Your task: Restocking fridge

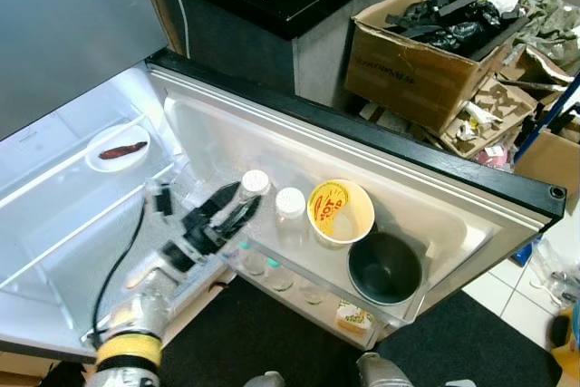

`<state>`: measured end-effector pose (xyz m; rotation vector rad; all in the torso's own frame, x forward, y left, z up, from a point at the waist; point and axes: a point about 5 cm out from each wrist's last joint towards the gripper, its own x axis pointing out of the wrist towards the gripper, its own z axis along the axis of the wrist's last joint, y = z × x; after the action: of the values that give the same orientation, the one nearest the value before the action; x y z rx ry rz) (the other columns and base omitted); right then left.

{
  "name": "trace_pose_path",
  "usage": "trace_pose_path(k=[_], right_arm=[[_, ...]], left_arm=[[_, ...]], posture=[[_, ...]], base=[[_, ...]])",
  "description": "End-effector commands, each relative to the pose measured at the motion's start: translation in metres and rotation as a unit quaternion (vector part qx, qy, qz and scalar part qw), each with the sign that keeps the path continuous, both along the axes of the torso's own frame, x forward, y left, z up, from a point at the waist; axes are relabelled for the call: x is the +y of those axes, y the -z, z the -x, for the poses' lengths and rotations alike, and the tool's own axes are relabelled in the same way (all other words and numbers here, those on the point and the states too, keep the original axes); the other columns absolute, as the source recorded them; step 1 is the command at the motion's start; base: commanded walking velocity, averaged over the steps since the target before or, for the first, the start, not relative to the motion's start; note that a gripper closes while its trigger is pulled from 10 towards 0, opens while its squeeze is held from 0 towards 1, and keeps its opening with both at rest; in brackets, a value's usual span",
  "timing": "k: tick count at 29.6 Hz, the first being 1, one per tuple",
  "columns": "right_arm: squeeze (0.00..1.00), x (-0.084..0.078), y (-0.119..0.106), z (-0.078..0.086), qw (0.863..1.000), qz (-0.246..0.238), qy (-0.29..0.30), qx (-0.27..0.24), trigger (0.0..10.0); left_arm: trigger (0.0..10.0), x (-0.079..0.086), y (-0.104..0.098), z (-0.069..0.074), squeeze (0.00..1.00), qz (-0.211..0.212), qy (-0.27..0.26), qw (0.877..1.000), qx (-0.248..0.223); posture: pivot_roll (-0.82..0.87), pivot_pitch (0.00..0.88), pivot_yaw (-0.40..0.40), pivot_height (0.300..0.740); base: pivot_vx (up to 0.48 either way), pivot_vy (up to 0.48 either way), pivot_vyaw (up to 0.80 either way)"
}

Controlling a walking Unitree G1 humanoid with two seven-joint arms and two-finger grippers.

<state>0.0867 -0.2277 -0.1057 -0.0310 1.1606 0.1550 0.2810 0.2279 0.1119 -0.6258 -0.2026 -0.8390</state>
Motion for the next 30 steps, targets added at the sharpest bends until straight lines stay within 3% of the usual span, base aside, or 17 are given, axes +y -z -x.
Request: trace_pose_path(k=[1, 6, 13, 14, 16, 18, 19, 21, 22, 24, 26, 28, 29, 30], right_arm=[[0.00, 0.006, 0.003, 0.005, 1.000, -0.011, -0.002, 0.010, 10.0], [0.00, 0.007, 0.002, 0.003, 1.000, -0.012, -0.003, 0.008, 10.0], [0.00, 0.007, 0.002, 0.001, 1.000, -0.011, -0.001, 0.006, 10.0], [0.00, 0.007, 0.002, 0.001, 1.000, -0.010, -0.001, 0.006, 10.0], [0.00, 0.007, 0.002, 0.001, 1.000, -0.010, -0.001, 0.006, 10.0], [0.00, 0.007, 0.002, -0.001, 1.000, -0.008, -0.001, 0.006, 10.0], [0.00, 0.007, 0.002, -0.001, 1.000, -0.008, -0.001, 0.006, 10.0], [0.00, 0.007, 0.001, -0.004, 1.000, -0.006, -0.001, 0.004, 10.0], [0.00, 0.007, 0.001, -0.004, 1.000, -0.006, -0.001, 0.004, 10.0], [0.00, 0.006, 0.000, -0.007, 1.000, -0.004, -0.002, 0.002, 10.0], [0.00, 0.006, 0.000, -0.007, 1.000, -0.004, -0.002, 0.002, 10.0], [0.00, 0.004, 0.000, -0.009, 1.000, 0.003, -0.004, 0.001, 10.0], [0.00, 0.004, 0.000, -0.009, 1.000, 0.003, -0.004, 0.001, 10.0], [0.00, 0.003, -0.001, -0.010, 1.000, 0.007, -0.007, 0.002, 10.0]], left_arm=[[10.0, 0.017, 0.000, 0.016, 0.00, 0.032, 0.020, 0.999, -0.003], [10.0, 0.025, 0.007, 0.033, 0.00, 0.045, 0.042, 0.998, 0.005], [10.0, 0.036, 0.029, 0.049, 0.00, 0.071, 0.031, 0.995, 0.064], [10.0, 0.041, 0.040, 0.057, 0.00, 0.084, 0.013, 0.993, 0.086], [10.0, 0.041, 0.040, 0.057, 0.00, 0.084, 0.013, 0.993, 0.086], [10.0, 0.048, 0.066, 0.075, 0.00, 0.101, -0.034, 0.984, 0.145], [10.0, 0.048, 0.066, 0.075, 0.00, 0.101, -0.034, 0.984, 0.145], [10.0, 0.051, 0.092, 0.092, 0.00, 0.105, -0.084, 0.968, 0.212], [10.0, 0.051, 0.092, 0.092, 0.00, 0.105, -0.084, 0.968, 0.212], [10.0, 0.052, 0.109, 0.105, 0.00, 0.109, -0.115, 0.953, 0.258], [10.0, 0.052, 0.109, 0.105, 0.00, 0.109, -0.115, 0.953, 0.258], [10.0, 0.050, 0.127, 0.118, 0.00, 0.110, -0.152, 0.933, 0.308], [10.0, 0.050, 0.127, 0.118, 0.00, 0.110, -0.152, 0.933, 0.308], [10.0, 0.046, 0.138, 0.126, 0.00, 0.113, -0.169, 0.919, 0.337]], posture=[[-0.05, 0.186, 0.047, 0.740], [-0.05, 0.182, 0.048, 0.740], [-0.05, 0.172, 0.051, 0.740], [-0.05, 0.165, 0.048, 0.740], [-0.05, 0.165, 0.048, 0.740], [-0.05, 0.153, 0.044, 0.740], [-0.05, 0.153, 0.044, 0.740], [-0.05, 0.143, 0.041, 0.740], [-0.05, 0.143, 0.041, 0.740], [-0.05, 0.139, 0.039, 0.740], [-0.05, 0.139, 0.039, 0.740], [-0.05, 0.131, 0.031, 0.740], [-0.05, 0.131, 0.031, 0.740], [-0.05, 0.130, 0.030, 0.740]], base=[[0.000, 0.000, 0.00], [0.000, 0.000, 0.00], [0.000, 0.000, 0.00], [0.000, 0.000, 0.00], [0.000, 0.000, 0.00], [0.000, 0.000, 0.00], [0.000, 0.000, 0.00], [0.000, 0.000, 0.00], [0.000, 0.000, 0.00], [0.000, 0.000, 0.00], [0.000, 0.000, 0.00], [0.000, 0.000, 0.00], [0.000, 0.000, 0.00], [0.000, 0.000, 0.00]])
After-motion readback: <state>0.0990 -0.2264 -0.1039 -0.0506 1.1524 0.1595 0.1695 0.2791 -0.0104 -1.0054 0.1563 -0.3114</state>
